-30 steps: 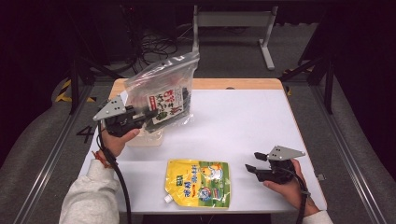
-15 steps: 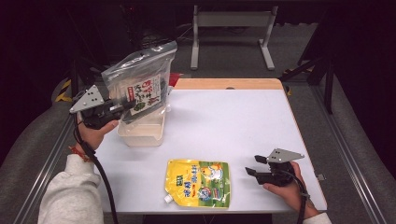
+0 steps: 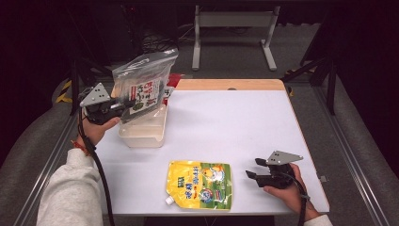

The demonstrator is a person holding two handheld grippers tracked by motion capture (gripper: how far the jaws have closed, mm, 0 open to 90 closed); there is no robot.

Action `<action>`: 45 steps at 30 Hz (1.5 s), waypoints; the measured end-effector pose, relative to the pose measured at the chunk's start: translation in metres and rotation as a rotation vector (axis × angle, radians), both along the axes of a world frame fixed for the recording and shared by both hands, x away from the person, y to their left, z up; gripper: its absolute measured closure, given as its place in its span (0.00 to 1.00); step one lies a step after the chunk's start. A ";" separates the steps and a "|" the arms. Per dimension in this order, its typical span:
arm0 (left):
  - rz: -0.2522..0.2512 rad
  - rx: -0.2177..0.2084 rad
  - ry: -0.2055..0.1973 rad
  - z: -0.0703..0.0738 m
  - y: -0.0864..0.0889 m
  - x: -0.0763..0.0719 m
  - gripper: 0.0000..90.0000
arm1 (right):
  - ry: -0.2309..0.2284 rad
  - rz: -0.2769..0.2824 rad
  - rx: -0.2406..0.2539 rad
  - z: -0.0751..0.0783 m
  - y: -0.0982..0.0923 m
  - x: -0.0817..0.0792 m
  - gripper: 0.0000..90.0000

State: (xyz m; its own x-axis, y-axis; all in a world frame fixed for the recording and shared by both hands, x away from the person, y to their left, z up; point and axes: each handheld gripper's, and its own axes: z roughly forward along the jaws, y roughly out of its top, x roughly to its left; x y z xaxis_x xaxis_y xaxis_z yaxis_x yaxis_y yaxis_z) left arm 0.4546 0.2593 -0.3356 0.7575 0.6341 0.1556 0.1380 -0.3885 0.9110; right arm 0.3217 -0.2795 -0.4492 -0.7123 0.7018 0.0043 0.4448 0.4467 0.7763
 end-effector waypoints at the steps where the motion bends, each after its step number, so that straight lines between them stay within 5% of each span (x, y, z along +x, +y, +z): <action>1: -0.003 -0.006 0.007 -0.003 0.000 0.002 0.85 | 0.000 0.000 -0.001 0.000 0.000 0.000 0.42; 17: -0.011 -0.014 0.025 -0.024 -0.011 0.026 0.83 | 0.017 -0.008 -0.005 -0.005 -0.001 0.000 0.41; 20: -0.001 -0.033 0.031 -0.029 -0.010 0.026 0.82 | 0.017 -0.008 -0.006 -0.005 -0.002 0.000 0.41; 22: 0.003 -0.007 0.034 -0.034 -0.010 0.027 0.81 | 0.018 -0.009 -0.006 -0.005 -0.002 -0.001 0.41; 28: 0.034 -0.067 0.043 -0.043 0.001 0.022 0.75 | 0.019 -0.009 -0.007 -0.005 -0.003 -0.001 0.40; 33: 0.078 -0.045 0.062 -0.048 0.009 0.014 0.62 | 0.022 -0.010 -0.009 -0.006 -0.003 0.000 0.40; 35: 0.065 -0.045 0.059 -0.049 0.011 0.011 0.74 | 0.023 -0.008 -0.008 -0.006 -0.002 -0.001 0.40; 45: 0.082 -0.023 0.043 -0.055 0.011 0.005 0.79 | 0.029 0.003 -0.011 -0.006 0.000 0.000 0.40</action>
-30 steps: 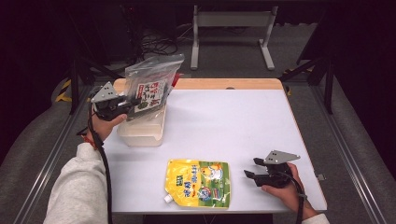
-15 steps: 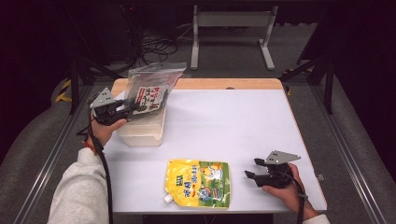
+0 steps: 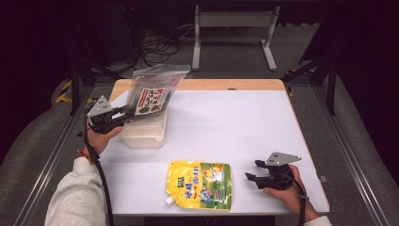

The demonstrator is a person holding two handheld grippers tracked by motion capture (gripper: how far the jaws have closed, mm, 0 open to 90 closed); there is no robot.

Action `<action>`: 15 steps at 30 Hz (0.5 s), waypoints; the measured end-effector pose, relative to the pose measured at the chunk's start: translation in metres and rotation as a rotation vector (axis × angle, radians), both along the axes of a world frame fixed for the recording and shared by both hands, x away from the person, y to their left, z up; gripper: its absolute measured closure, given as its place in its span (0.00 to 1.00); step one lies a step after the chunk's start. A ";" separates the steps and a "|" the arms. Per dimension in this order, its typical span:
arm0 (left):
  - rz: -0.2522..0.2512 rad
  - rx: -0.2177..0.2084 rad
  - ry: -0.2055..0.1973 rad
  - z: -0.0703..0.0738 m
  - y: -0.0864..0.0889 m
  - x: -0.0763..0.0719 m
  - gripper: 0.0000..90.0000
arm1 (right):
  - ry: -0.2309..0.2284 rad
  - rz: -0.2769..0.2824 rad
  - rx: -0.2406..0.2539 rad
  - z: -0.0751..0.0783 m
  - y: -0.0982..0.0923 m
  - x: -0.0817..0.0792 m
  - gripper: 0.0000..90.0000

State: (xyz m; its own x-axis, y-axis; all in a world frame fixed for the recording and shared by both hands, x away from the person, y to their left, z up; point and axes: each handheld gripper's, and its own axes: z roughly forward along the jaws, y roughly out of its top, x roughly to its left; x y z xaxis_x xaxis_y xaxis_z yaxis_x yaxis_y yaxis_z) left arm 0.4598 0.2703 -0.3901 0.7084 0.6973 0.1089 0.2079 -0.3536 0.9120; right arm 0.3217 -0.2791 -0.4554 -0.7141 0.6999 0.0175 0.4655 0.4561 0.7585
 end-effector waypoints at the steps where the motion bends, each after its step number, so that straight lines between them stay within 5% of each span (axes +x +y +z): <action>1: 0.004 -0.003 0.002 -0.001 0.001 0.000 0.79 | 0.003 0.002 0.002 0.000 0.000 0.000 0.40; 10: 0.012 -0.046 0.028 -0.018 0.014 0.006 0.80 | 0.017 0.007 0.009 -0.002 0.000 0.002 0.39; 15: -0.001 -0.019 0.032 -0.019 0.014 0.004 0.81 | 0.018 0.007 0.012 -0.002 0.000 0.002 0.39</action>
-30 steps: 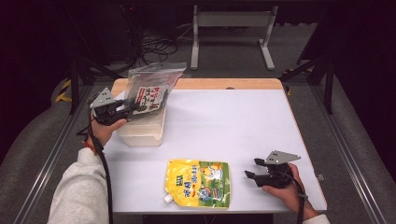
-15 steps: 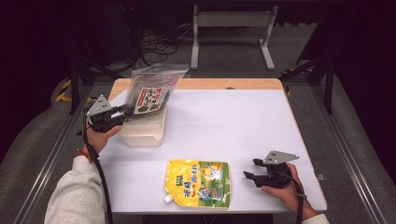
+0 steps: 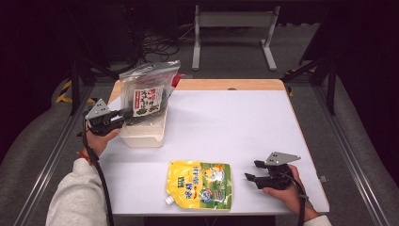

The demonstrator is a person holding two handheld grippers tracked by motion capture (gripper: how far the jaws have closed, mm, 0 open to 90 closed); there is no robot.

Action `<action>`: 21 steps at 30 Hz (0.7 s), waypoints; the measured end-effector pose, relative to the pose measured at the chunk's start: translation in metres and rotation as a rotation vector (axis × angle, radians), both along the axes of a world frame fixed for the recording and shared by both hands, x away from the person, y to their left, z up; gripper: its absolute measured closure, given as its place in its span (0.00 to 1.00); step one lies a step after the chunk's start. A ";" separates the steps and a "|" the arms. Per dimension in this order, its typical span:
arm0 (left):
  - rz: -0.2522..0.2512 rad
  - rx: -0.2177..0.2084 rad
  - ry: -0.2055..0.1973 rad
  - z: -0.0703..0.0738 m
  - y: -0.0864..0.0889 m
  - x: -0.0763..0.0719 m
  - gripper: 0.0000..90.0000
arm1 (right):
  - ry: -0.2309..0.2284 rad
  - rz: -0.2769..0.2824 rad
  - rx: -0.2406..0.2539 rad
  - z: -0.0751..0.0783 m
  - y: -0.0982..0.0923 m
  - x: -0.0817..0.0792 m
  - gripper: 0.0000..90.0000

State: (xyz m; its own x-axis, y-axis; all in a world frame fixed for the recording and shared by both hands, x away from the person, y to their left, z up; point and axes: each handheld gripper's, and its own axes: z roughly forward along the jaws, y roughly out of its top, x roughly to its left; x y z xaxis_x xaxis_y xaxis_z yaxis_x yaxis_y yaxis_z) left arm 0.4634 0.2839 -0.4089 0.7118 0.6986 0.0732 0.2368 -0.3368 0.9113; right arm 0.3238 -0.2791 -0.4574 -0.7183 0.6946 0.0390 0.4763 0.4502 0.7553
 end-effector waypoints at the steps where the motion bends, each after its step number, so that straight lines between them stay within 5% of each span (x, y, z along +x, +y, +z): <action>1: -0.001 -0.005 0.005 -0.001 0.001 0.000 0.81 | 0.000 0.001 0.000 0.000 0.000 0.000 0.39; 15: 0.034 -0.059 0.016 -0.013 0.006 -0.006 0.81 | -0.029 0.001 0.010 0.007 0.000 -0.002 0.39; 17: 0.043 -0.032 0.014 -0.010 0.003 -0.007 0.80 | -0.031 0.004 0.007 0.007 0.000 -0.002 0.39; 21: 0.047 -0.045 0.023 -0.010 0.003 -0.007 0.78 | -0.035 0.005 0.001 0.007 0.001 -0.002 0.40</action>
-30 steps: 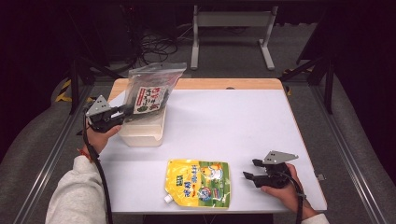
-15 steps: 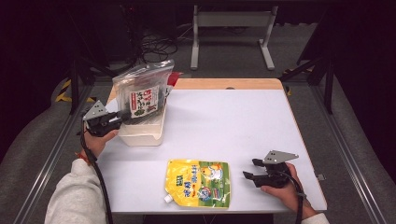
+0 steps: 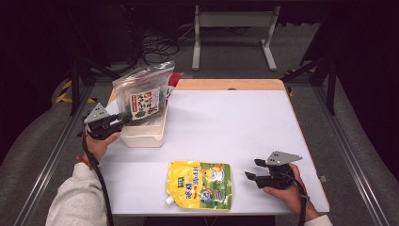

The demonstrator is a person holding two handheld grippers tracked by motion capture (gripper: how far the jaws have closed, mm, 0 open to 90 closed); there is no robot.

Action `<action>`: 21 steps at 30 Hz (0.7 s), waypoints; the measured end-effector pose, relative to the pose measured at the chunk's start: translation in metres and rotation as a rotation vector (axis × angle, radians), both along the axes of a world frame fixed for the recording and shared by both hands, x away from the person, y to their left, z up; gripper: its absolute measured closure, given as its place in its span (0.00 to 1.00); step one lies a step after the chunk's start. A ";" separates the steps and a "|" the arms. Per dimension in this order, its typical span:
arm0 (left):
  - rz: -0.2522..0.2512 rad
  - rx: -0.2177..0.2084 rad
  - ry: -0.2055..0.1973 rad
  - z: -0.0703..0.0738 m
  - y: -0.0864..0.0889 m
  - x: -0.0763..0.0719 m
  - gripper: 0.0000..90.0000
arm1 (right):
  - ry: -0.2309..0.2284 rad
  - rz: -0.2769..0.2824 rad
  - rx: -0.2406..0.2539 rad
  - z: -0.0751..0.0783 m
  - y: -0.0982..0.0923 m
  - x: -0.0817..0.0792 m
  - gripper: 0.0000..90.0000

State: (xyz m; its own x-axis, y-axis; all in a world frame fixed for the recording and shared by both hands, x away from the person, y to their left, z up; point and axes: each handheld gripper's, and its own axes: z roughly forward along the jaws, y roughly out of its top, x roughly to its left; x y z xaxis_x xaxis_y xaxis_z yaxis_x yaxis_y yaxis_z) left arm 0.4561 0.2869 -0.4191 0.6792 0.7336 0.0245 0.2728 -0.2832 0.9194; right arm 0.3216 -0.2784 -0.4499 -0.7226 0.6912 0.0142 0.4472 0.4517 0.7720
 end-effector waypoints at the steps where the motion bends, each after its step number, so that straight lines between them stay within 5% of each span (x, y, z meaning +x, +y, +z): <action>1: -0.001 -0.015 0.009 0.000 0.001 0.000 0.78 | -0.001 0.001 -0.001 0.000 0.000 0.000 0.40; 5: 0.017 -0.049 0.010 0.003 -0.001 -0.002 0.66 | -0.008 -0.006 -0.004 0.002 -0.002 -0.001 0.40; 16: 0.037 -0.126 -0.022 0.014 -0.005 -0.003 0.57 | -0.008 -0.011 0.002 0.002 -0.002 -0.003 0.39; 18: 0.049 -0.137 -0.034 0.015 -0.007 -0.002 0.58 | -0.006 -0.013 0.005 0.002 -0.002 -0.003 0.39; 20: 0.017 -0.121 -0.050 0.016 -0.007 -0.002 0.78 | -0.003 -0.015 0.003 0.001 -0.002 -0.002 0.38; 21: 0.025 -0.109 -0.049 0.016 -0.007 -0.002 0.80 | -0.002 -0.014 0.002 0.001 -0.001 -0.002 0.38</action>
State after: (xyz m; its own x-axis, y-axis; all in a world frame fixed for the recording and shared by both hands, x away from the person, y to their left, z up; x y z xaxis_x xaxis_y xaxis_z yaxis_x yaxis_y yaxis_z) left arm 0.4545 0.2797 -0.4026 0.6605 0.7505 -0.0238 0.2328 -0.1745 0.9567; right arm 0.3192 -0.2797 -0.4488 -0.7130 0.7010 0.0137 0.4516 0.4442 0.7738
